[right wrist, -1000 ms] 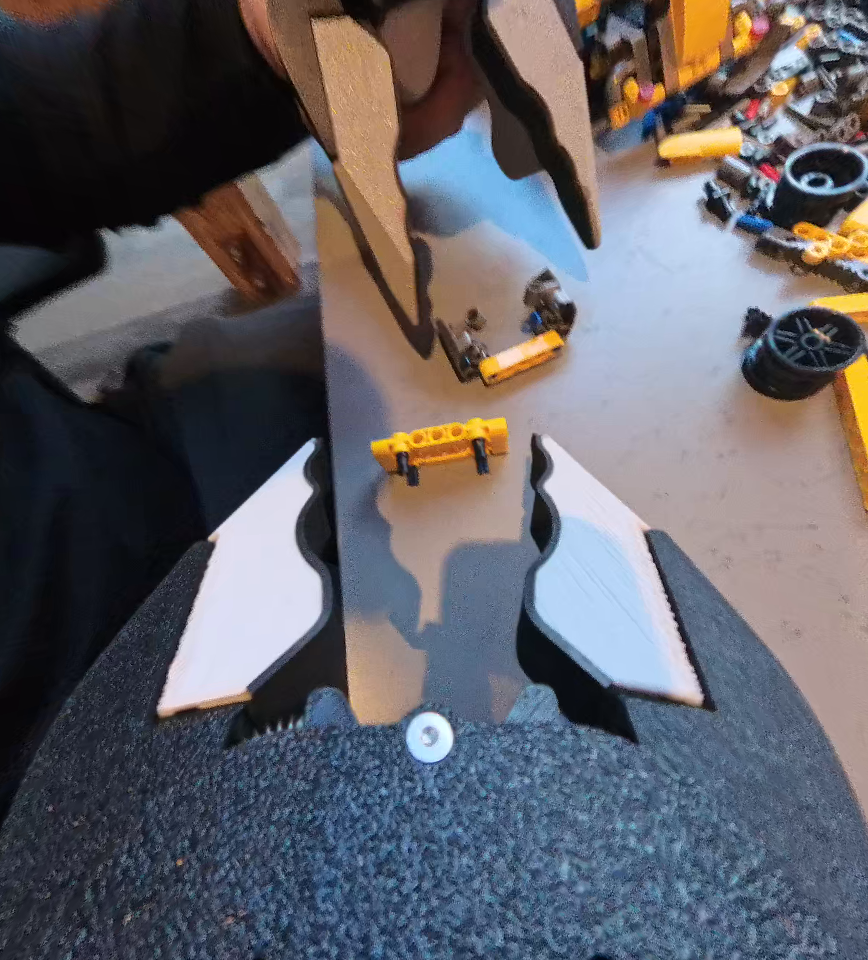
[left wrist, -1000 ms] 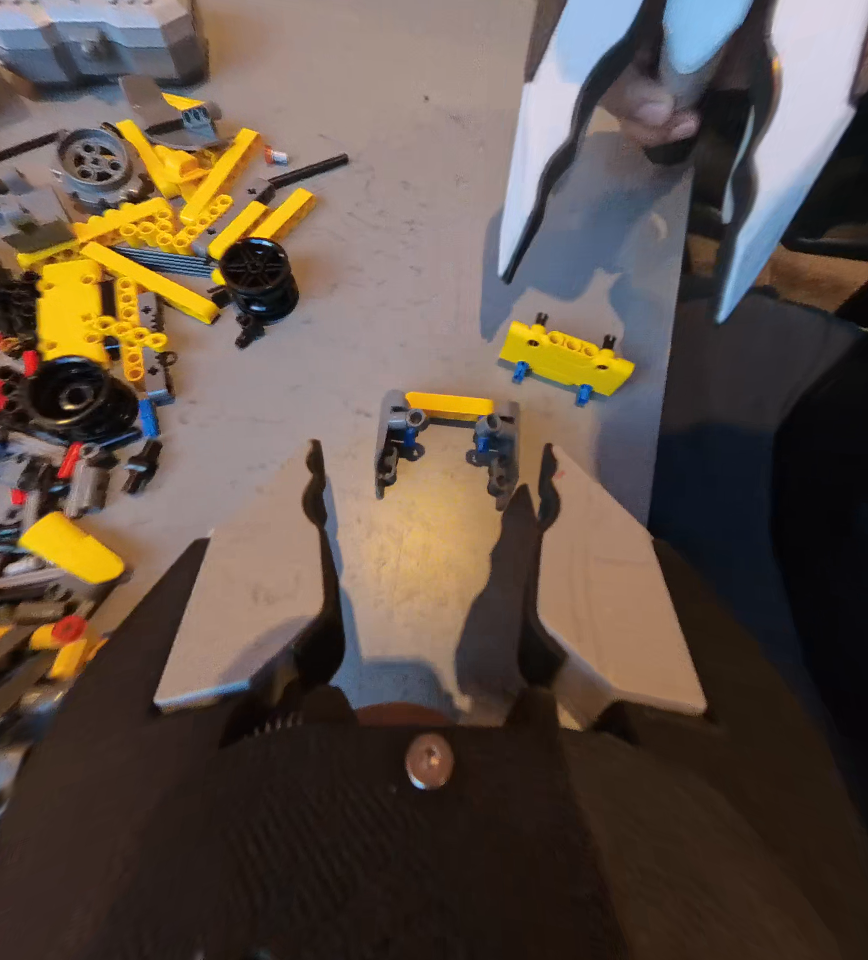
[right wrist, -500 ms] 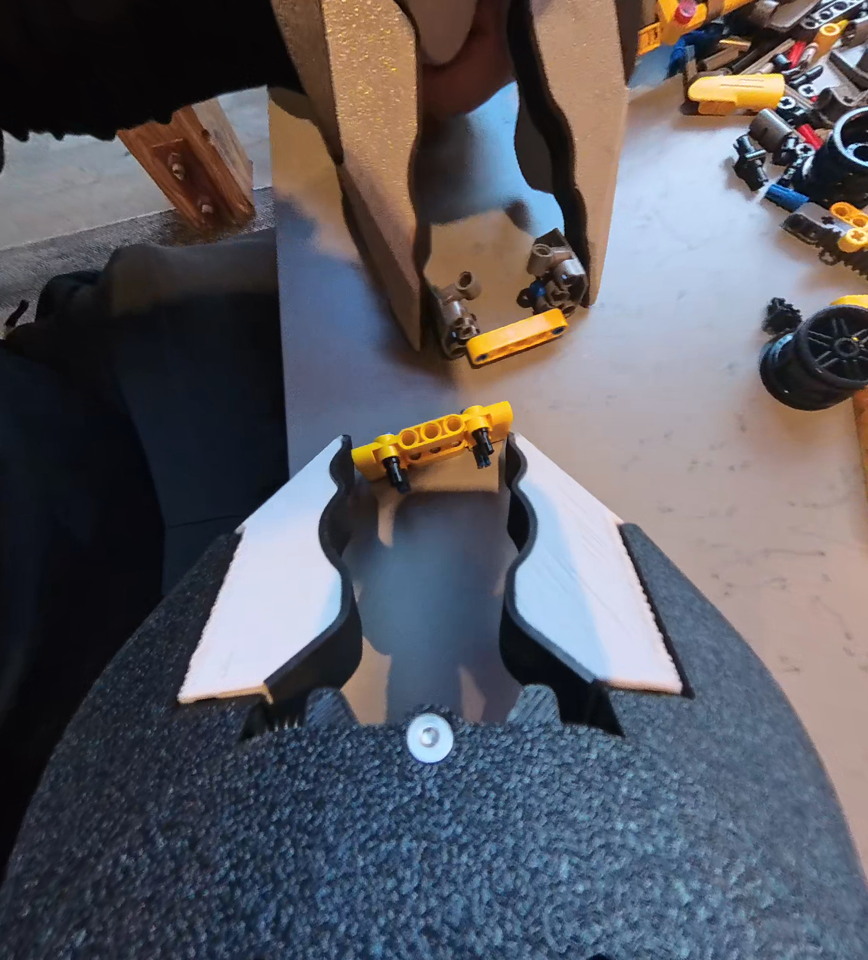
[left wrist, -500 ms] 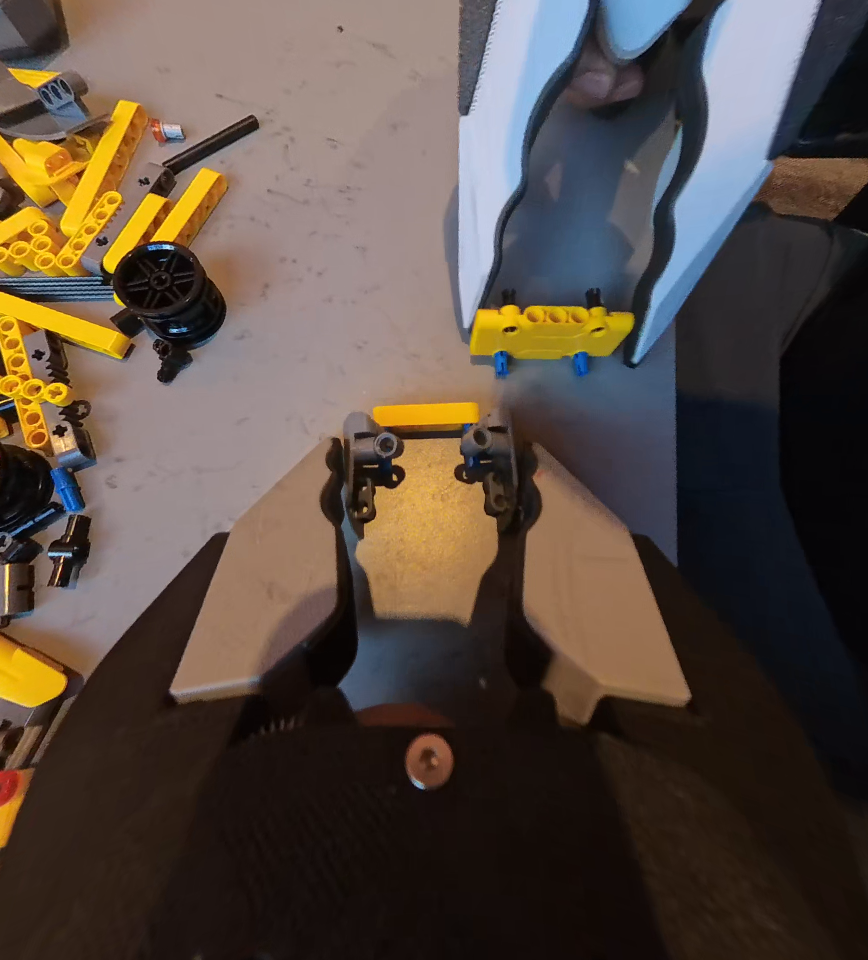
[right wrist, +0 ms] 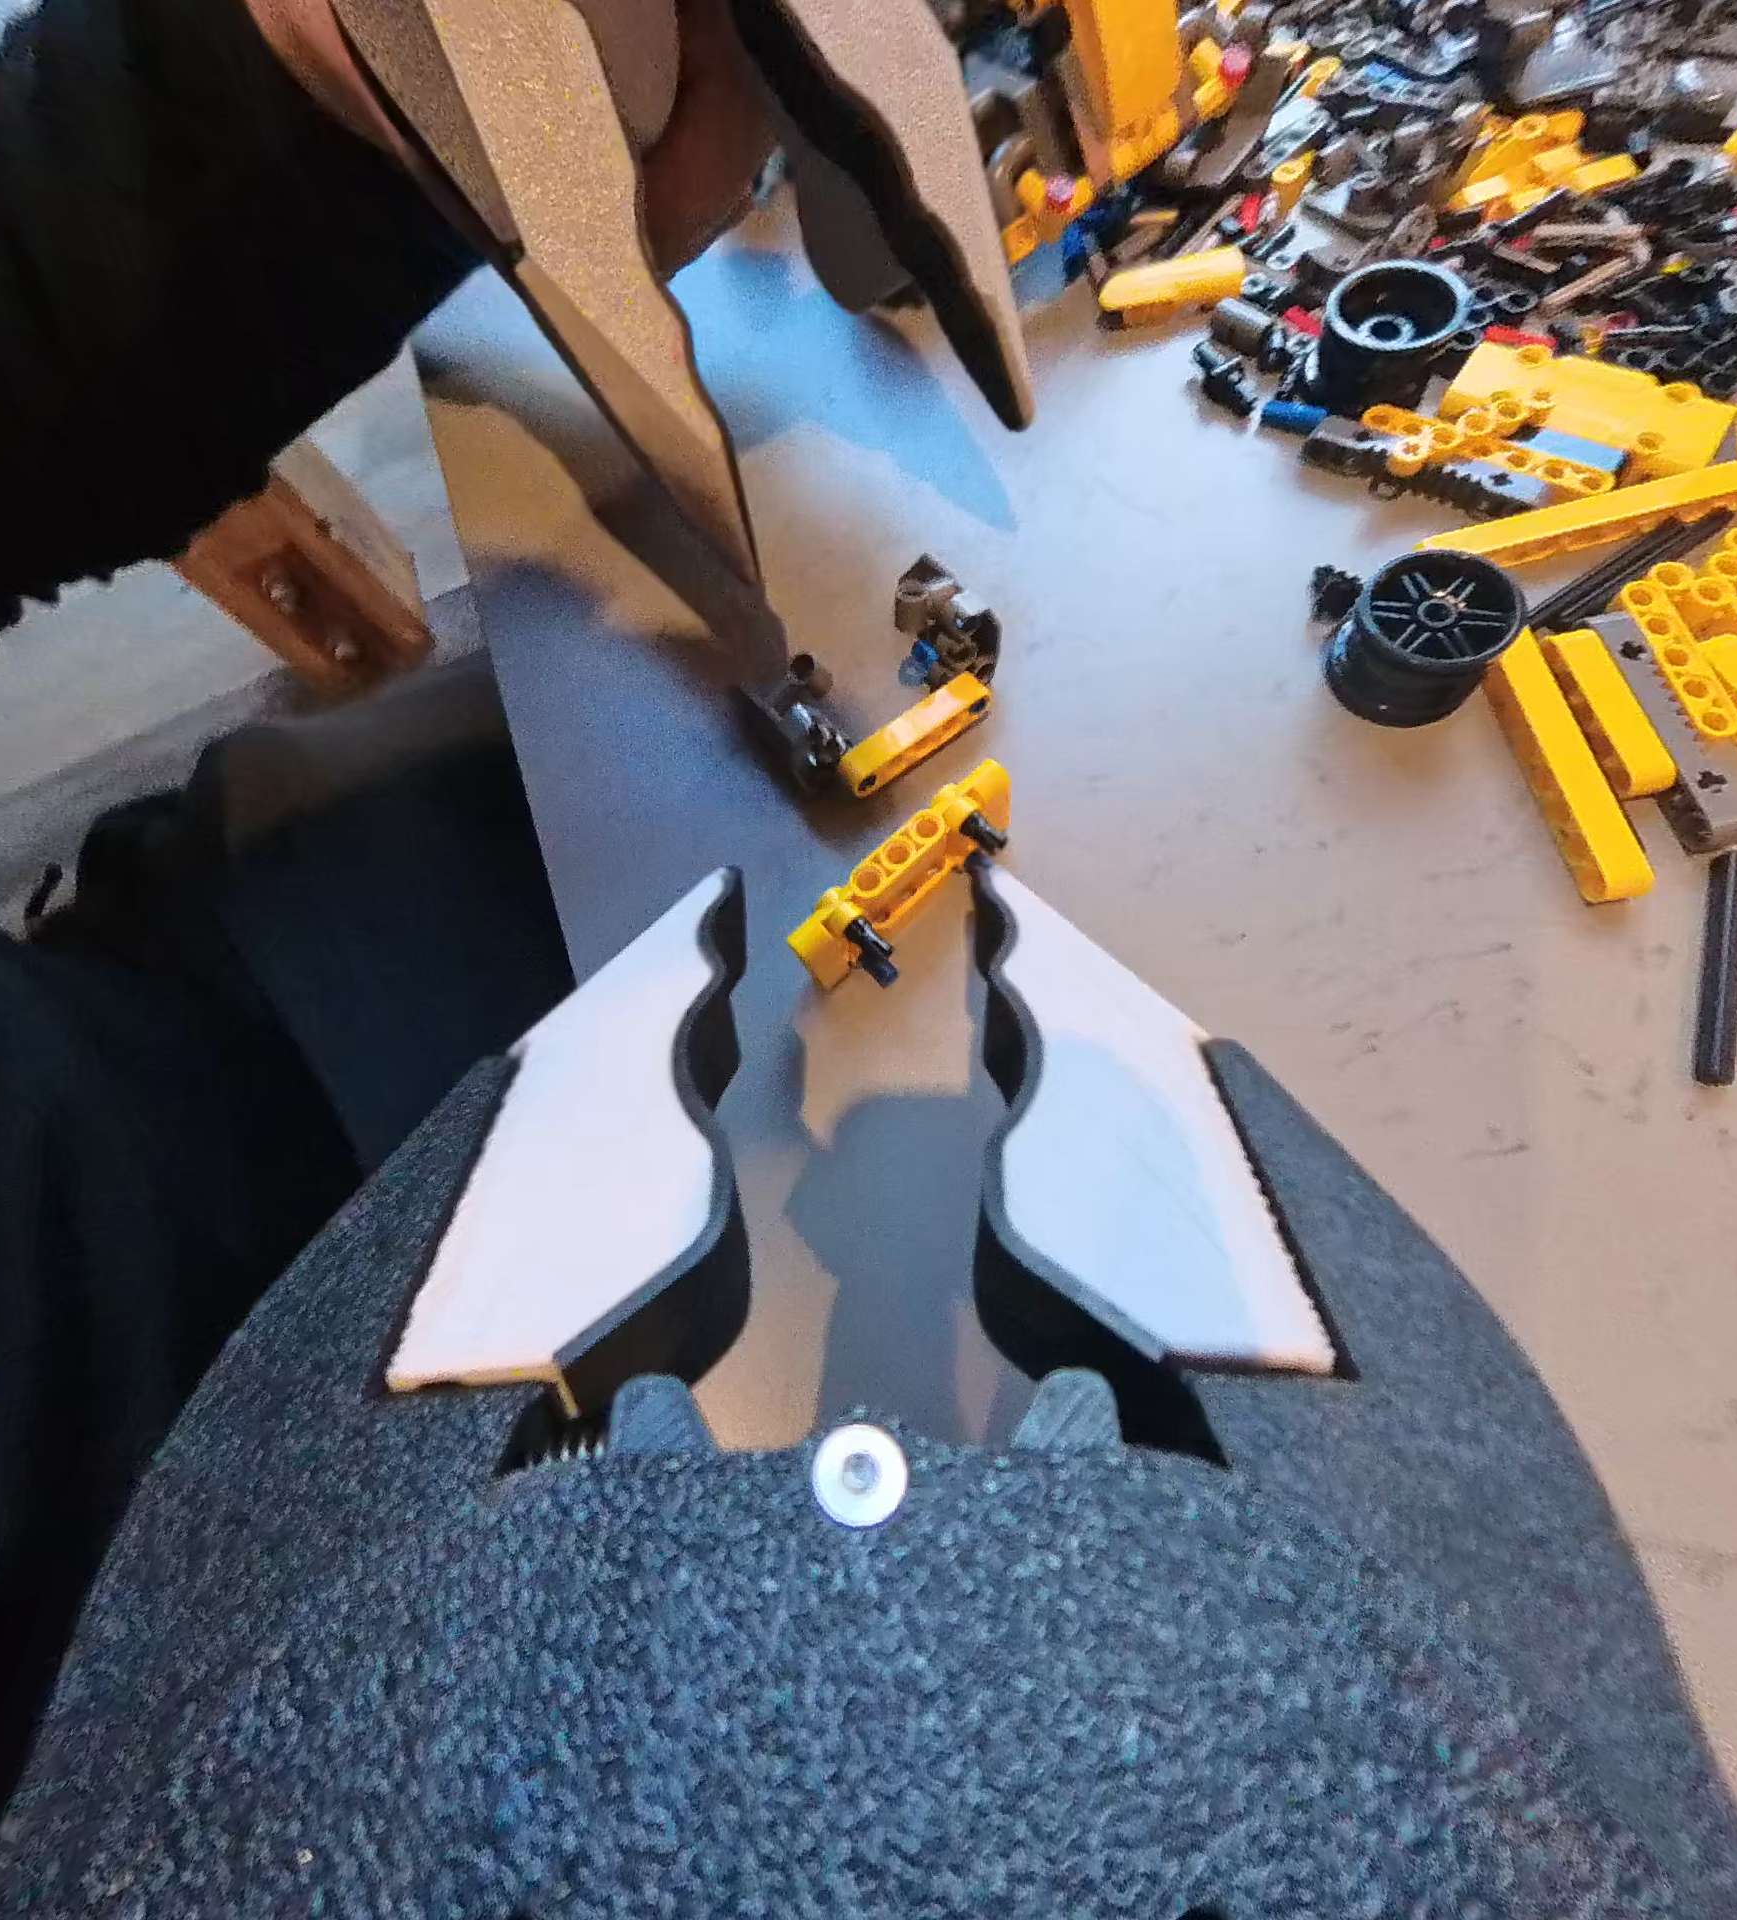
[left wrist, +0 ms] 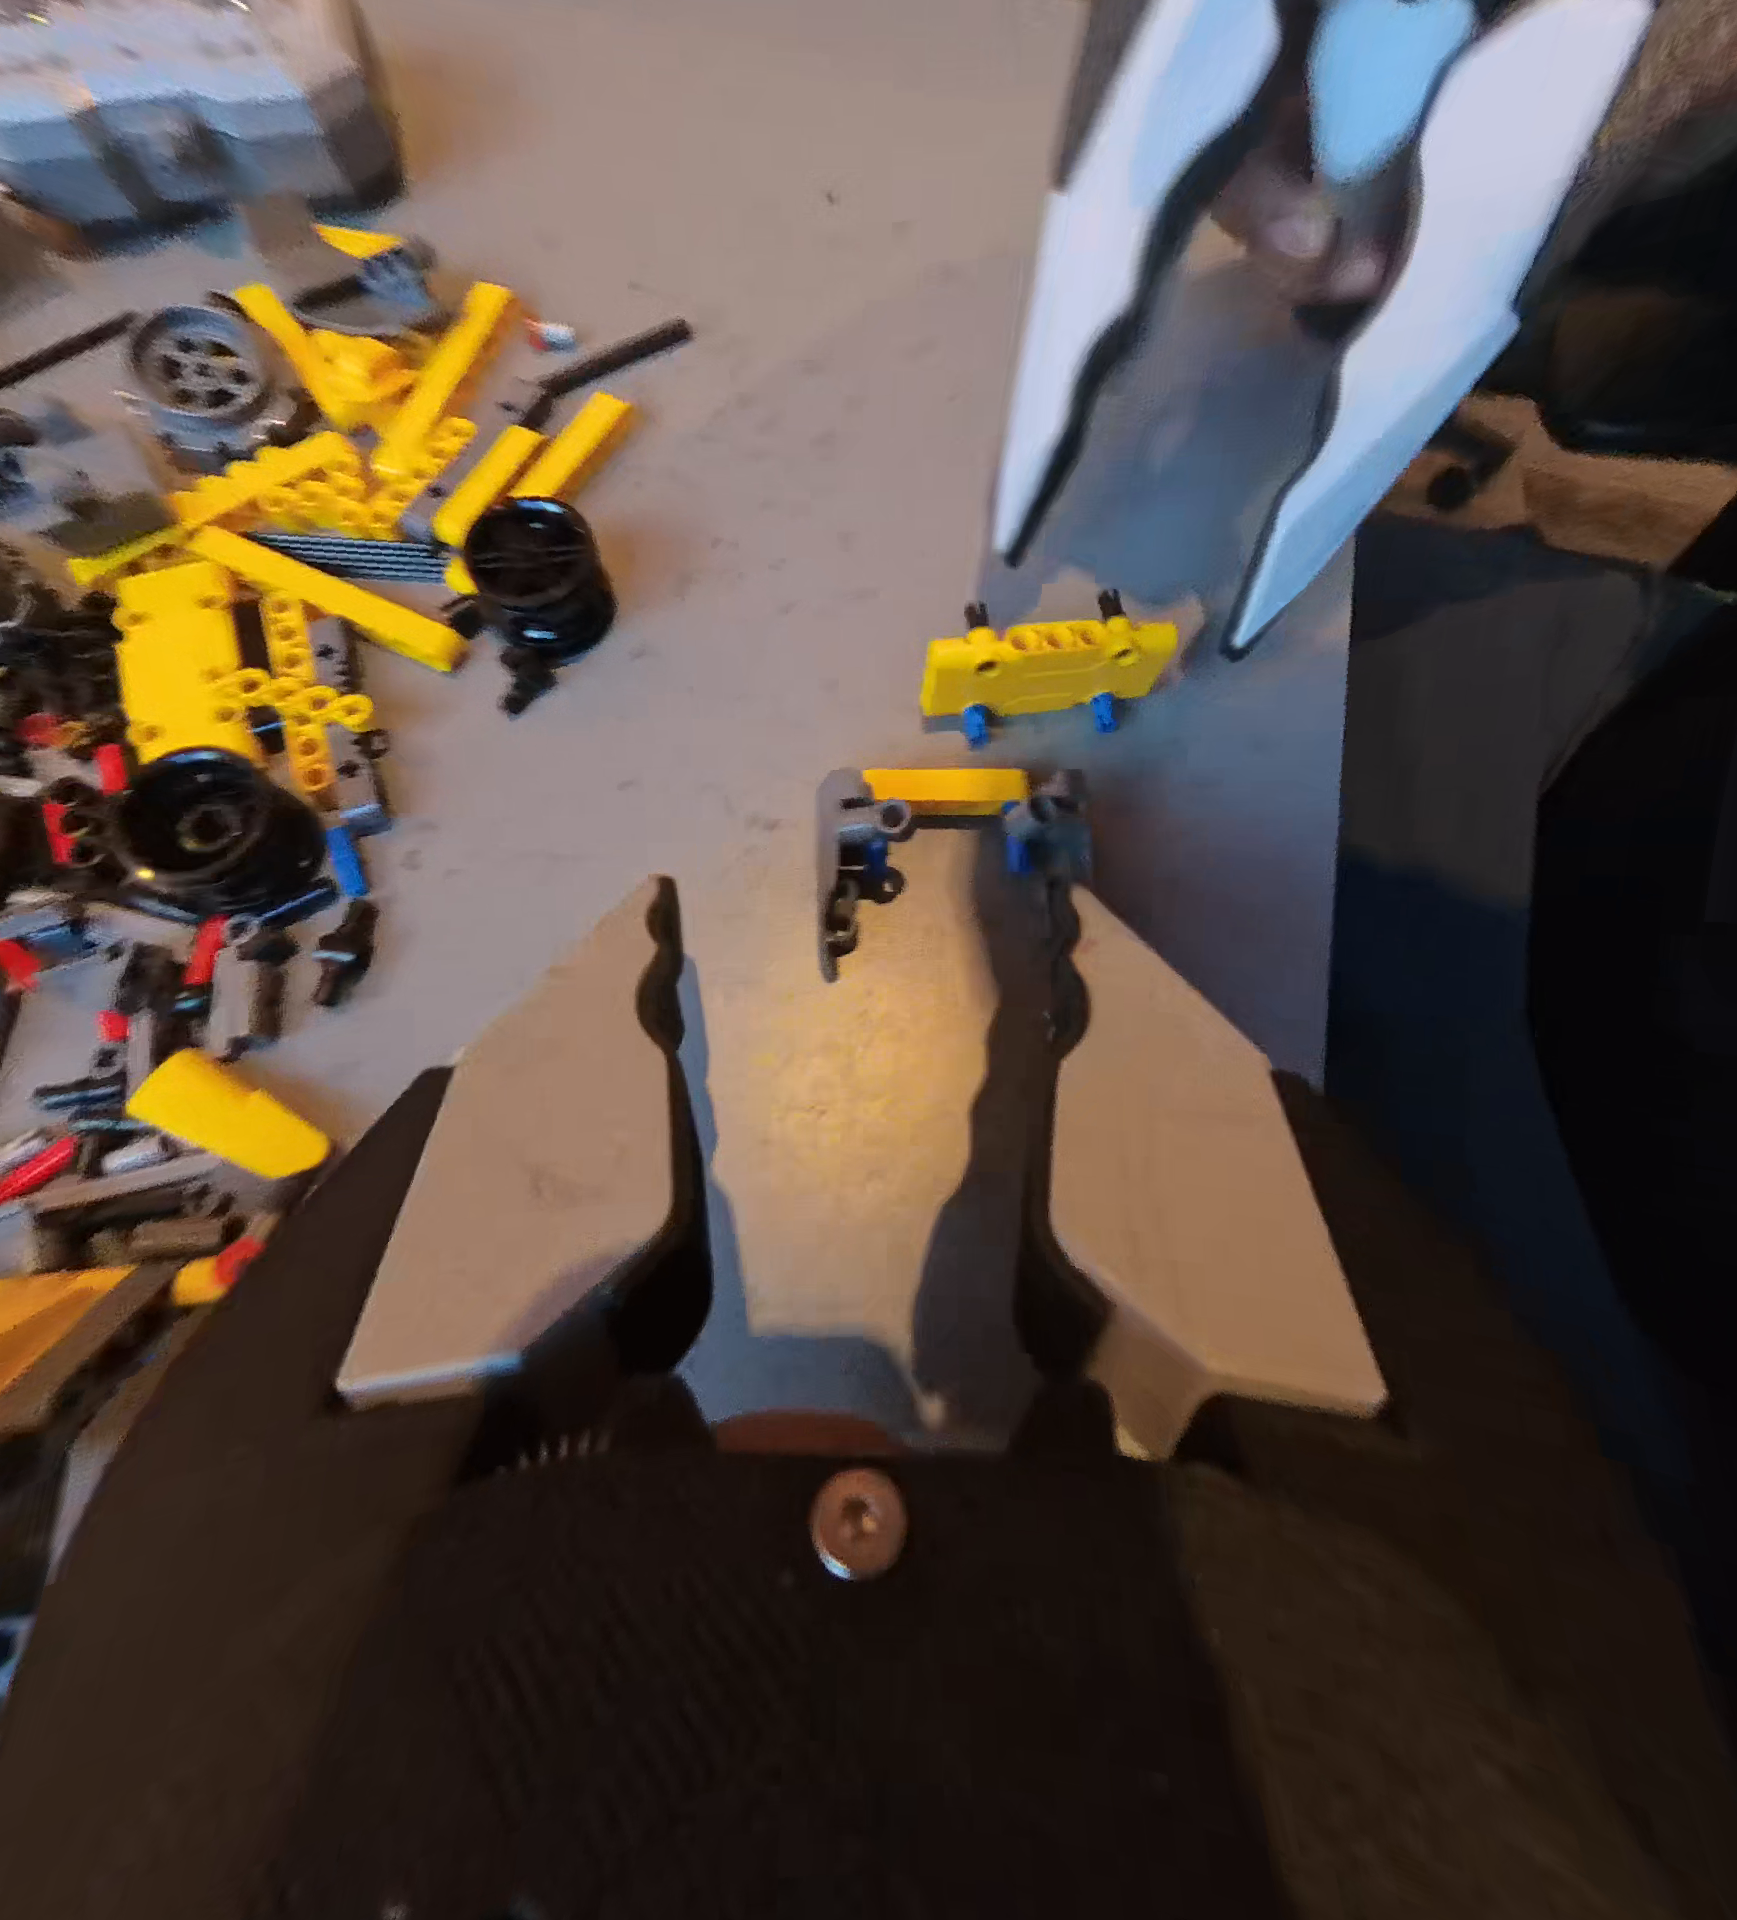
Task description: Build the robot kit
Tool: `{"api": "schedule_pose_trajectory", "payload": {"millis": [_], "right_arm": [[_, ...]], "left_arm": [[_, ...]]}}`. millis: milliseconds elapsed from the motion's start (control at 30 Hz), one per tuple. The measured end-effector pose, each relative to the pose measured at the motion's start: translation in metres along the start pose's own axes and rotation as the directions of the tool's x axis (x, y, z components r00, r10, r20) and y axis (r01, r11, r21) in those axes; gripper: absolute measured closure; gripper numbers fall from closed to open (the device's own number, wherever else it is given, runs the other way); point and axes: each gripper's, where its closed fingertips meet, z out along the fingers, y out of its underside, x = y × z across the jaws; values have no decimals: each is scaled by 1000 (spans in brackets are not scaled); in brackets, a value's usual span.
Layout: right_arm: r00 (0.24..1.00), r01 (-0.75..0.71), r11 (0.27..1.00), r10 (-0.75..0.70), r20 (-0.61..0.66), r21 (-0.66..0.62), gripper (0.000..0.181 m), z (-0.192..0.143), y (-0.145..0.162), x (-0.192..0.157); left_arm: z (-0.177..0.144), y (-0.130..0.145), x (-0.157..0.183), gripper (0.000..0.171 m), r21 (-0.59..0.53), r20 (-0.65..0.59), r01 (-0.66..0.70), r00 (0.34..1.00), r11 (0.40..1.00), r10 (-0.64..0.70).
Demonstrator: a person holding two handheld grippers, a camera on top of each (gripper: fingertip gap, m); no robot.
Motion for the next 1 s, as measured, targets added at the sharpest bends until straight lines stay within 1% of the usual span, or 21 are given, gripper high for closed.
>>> {"api": "schedule_pose_trajectory", "payload": {"millis": [67, 133, 167, 200, 267, 367, 433, 533, 600, 667, 867, 1000], "right_arm": [[999, -34, 999, 35, -38, 21, 146, 3, -4, 3], [995, -74, 997, 73, -65, -14, 143, 10, 0, 9], [993, -94, 994, 89, -75, -54, 138, 14, 6, 11], [992, -105, 991, 99, -77, -83, 138, 17, 9, 12], [994, -104, 989, 100, -44, -108, 164, 18, 10, 7], [995, -92, 986, 86, -51, -141, 166, 17, 9, 12], [993, -116, 984, 112, -38, -136, 168, 17, 7, 15], [986, -164, 980, 165, 1, -110, 169, 18, 2, 13], [984, -180, 977, 181, -2, -113, 169, 20, 2, 15], [981, -192, 975, 192, -15, -108, 169, 22, 1, 19], [979, -200, 974, 202, 12, -104, 167, 27, -1, 11], [982, -189, 974, 189, -11, -123, 169, 26, -2, 14]], "left_arm": [[-5, -3, -7, 110, 16, -3, 34, 999, 999, -34], [1, -1, -10, 117, -9, 3, 6, 1000, 1000, -6], [6, 1, -11, 118, -36, 8, -18, 1000, 999, 19], [12, 5, -12, 118, -66, 12, -41, 999, 997, 41], [20, 9, -12, 118, -115, 0, -73, 997, 991, 73], [30, 8, -3, 129, -137, -51, -121, 992, 983, 115], [37, 9, 1, 131, -160, -57, -143, 989, 977, 135], [40, 6, 7, 143, -142, -44, -150, 988, 978, 146], [42, 4, 11, 151, -125, -34, -151, 988, 981, 148], [44, 3, 11, 151, -115, -17, -143, 990, 983, 142], [47, -1, 14, 152, -83, 43, -109, 993, 991, 113], [48, -2, 12, 152, -81, 86, -83, 992, 993, 90]]}}
